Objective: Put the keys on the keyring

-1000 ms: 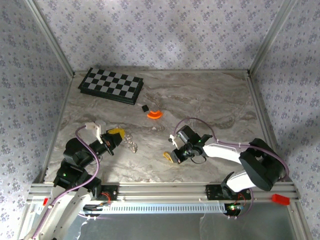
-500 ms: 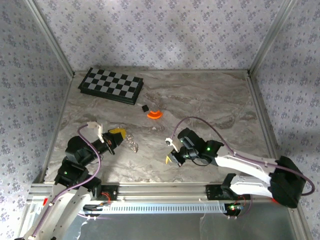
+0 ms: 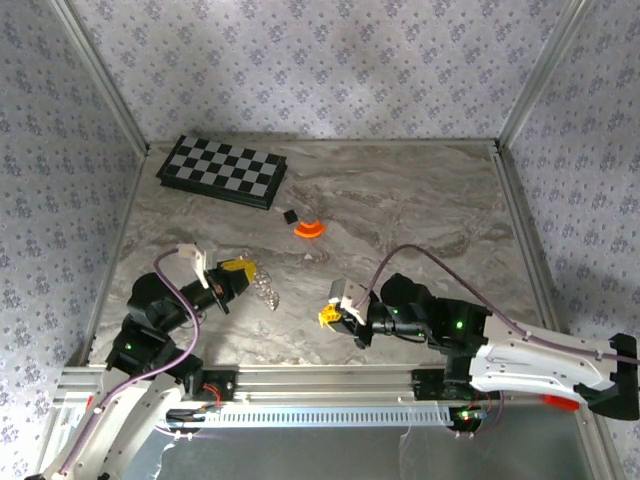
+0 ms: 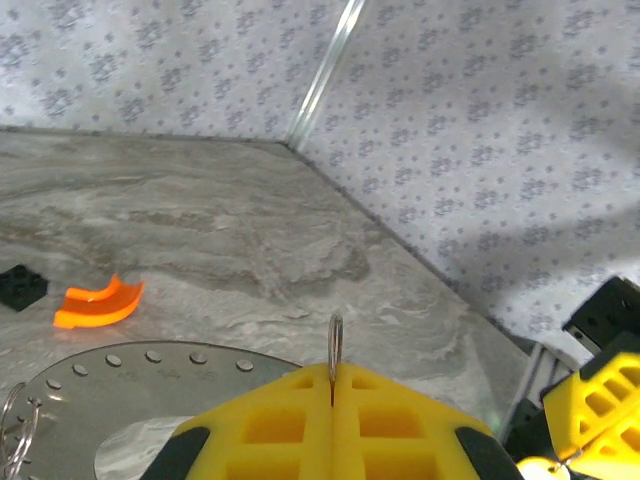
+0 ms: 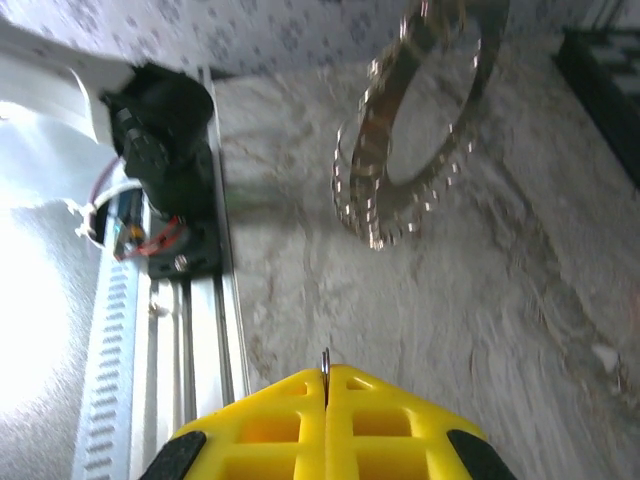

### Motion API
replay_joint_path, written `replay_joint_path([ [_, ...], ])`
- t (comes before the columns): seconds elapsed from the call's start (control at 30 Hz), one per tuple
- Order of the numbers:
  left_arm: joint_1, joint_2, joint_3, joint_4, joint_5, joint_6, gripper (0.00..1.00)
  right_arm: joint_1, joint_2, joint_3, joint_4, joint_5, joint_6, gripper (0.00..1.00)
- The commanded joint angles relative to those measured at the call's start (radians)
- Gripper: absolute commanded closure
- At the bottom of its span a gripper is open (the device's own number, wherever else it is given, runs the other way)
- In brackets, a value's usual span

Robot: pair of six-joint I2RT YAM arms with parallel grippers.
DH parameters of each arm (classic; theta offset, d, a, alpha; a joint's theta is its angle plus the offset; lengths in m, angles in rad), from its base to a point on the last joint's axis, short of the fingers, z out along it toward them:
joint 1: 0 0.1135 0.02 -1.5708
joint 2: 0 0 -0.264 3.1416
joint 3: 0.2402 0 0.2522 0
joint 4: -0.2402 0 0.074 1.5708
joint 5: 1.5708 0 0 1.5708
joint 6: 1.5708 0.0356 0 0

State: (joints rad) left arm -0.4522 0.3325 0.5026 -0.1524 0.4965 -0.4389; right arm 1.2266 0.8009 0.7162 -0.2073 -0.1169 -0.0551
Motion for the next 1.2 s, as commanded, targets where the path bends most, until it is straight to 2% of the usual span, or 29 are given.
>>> replay_joint_path([
  [0.0, -0.017, -0.025, 0.079, 0.110, 0.099, -0.007, 1.00, 0.007, -0.051, 0.068, 0.049, -0.105, -0.012, 1.00],
  [0.13, -0.048, -0.030, 0.091, 0.141, 0.159, -0.011, 1.00, 0.007, -0.136, 0.069, 0.095, -0.247, 0.008, 1.00],
  [0.33, -0.136, 0.015, 0.098, 0.185, 0.197, 0.012, 1.00, 0.005, -0.190, 0.031, 0.217, -0.303, 0.075, 1.00],
  [0.43, -0.224, 0.042, 0.123, 0.161, 0.174, 0.078, 1.00, 0.005, -0.182, 0.049, 0.184, -0.249, 0.089, 1.00],
  [0.6, -0.373, 0.115, 0.180, 0.057, 0.099, 0.217, 1.00, 0.005, -0.148, 0.119, 0.018, -0.109, 0.070, 1.00],
  [0.73, -0.482, 0.147, 0.184, 0.024, 0.014, 0.304, 1.00, 0.004, -0.143, 0.138, -0.018, -0.051, 0.080, 1.00],
  [0.87, -0.530, 0.155, 0.165, 0.041, -0.009, 0.342, 1.00, 0.005, -0.143, 0.106, 0.041, -0.031, 0.142, 1.00],
  [1.17, -0.555, 0.195, 0.165, 0.052, 0.001, 0.376, 1.00, 0.053, -0.118, 0.071, 0.078, 0.037, 0.221, 1.00],
])
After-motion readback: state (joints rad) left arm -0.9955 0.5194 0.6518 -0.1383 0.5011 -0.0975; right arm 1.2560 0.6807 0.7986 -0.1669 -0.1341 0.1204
